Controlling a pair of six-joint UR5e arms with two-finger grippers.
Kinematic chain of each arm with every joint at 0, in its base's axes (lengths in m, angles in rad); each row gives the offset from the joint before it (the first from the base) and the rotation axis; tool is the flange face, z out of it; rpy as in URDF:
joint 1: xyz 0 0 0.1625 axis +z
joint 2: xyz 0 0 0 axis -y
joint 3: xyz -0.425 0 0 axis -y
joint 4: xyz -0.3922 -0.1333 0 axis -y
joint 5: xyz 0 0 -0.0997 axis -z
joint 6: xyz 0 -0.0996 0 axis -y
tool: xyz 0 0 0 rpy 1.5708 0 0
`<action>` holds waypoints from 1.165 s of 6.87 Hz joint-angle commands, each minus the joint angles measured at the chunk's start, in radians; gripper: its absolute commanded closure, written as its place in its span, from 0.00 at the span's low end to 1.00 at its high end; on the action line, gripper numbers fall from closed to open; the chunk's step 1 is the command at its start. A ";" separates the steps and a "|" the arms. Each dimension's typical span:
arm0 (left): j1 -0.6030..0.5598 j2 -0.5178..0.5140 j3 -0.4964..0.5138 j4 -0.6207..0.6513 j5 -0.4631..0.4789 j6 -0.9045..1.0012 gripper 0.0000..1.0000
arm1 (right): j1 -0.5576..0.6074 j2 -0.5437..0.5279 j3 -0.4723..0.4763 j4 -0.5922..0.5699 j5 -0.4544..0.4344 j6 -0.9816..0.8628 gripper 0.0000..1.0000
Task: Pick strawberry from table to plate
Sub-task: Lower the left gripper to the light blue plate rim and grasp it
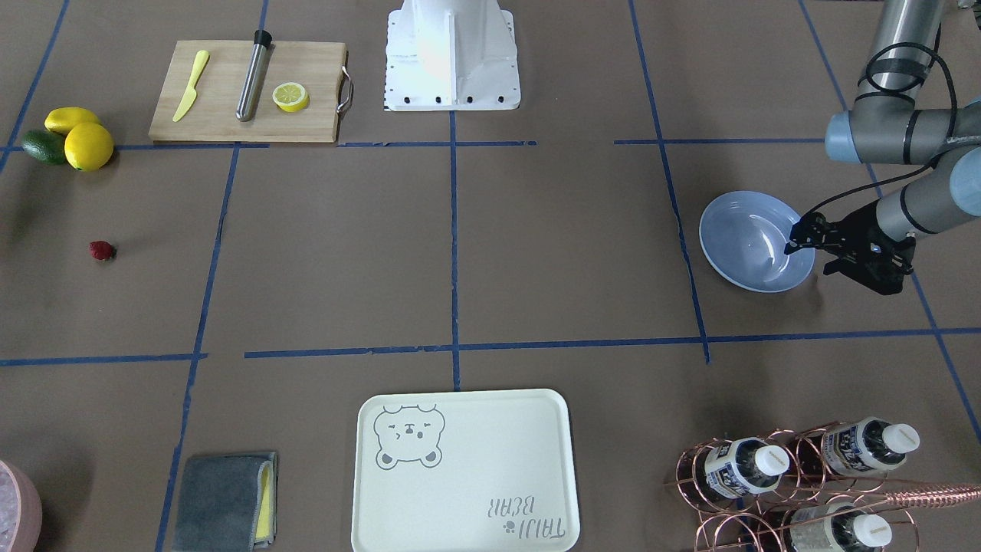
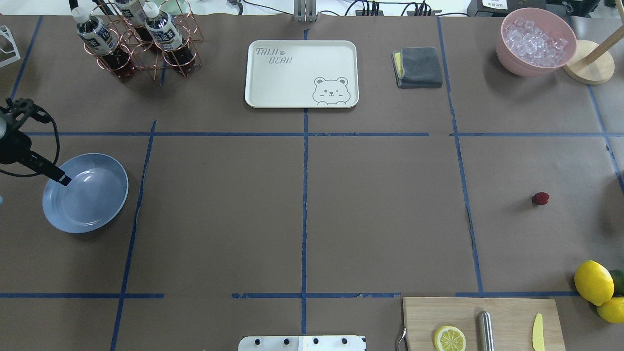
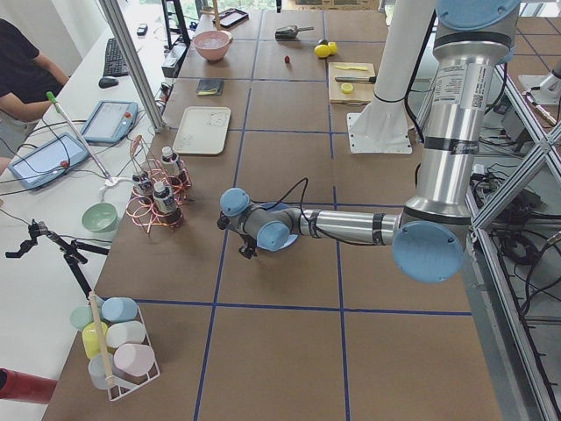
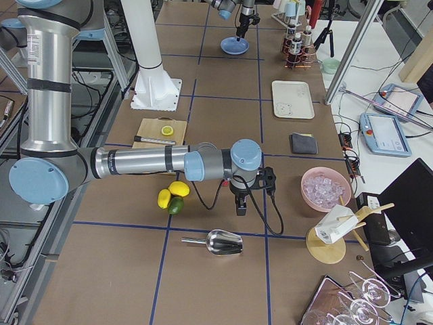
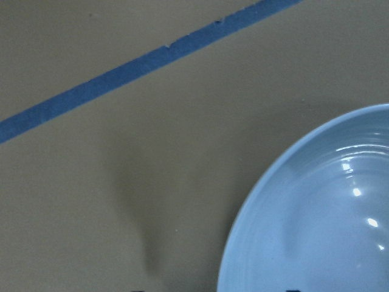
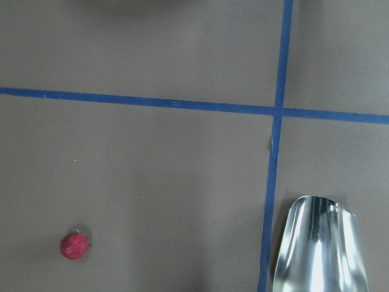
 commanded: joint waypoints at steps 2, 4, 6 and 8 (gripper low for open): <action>0.011 0.002 -0.011 0.001 0.003 -0.009 1.00 | -0.006 0.000 -0.012 0.000 0.000 0.000 0.00; 0.005 0.012 -0.145 0.017 0.000 -0.098 1.00 | -0.011 0.000 -0.016 0.000 0.003 0.000 0.00; 0.039 -0.033 -0.265 -0.005 -0.006 -0.555 1.00 | -0.011 0.003 -0.014 0.004 0.067 0.000 0.00; 0.254 -0.253 -0.268 -0.003 0.094 -0.979 1.00 | -0.023 0.006 -0.003 0.005 0.086 0.002 0.00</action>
